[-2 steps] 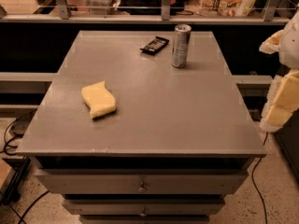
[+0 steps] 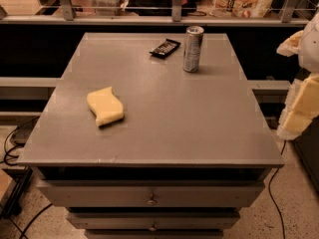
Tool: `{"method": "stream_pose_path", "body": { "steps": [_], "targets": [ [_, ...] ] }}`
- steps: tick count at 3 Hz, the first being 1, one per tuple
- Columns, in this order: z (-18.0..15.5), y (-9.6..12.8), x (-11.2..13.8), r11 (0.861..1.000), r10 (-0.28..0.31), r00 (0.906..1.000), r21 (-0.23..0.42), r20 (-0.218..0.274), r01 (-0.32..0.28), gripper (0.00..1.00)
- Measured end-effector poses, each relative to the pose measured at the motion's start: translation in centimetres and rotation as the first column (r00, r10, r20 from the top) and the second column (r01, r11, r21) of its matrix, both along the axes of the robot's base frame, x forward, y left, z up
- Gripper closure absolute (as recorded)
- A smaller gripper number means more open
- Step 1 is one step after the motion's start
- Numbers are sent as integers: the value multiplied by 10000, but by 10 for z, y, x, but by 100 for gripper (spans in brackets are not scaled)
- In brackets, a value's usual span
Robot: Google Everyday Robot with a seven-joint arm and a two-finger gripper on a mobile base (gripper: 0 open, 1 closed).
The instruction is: Pick redbull can
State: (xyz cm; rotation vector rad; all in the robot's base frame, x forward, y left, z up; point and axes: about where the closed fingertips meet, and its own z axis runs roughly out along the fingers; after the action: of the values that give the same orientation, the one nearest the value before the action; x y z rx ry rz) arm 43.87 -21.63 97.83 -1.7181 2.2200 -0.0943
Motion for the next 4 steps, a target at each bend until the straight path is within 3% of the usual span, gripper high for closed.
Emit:
{"method": "stream_pose_path", "body": {
  "steps": [1, 2, 3, 4],
  "targets": [
    [-2, 6, 13, 9904, 337, 9976, 1318, 602, -414, 0],
    [-2, 20, 33, 9479, 513, 9896, 3055, 1342, -906, 0],
    [-7, 39, 58, 8725, 314, 9840, 4755, 1756, -1127, 0],
    [-14, 58, 90, 7921, 92, 9814, 5976, 1918, -1242, 0]
  ]
}}
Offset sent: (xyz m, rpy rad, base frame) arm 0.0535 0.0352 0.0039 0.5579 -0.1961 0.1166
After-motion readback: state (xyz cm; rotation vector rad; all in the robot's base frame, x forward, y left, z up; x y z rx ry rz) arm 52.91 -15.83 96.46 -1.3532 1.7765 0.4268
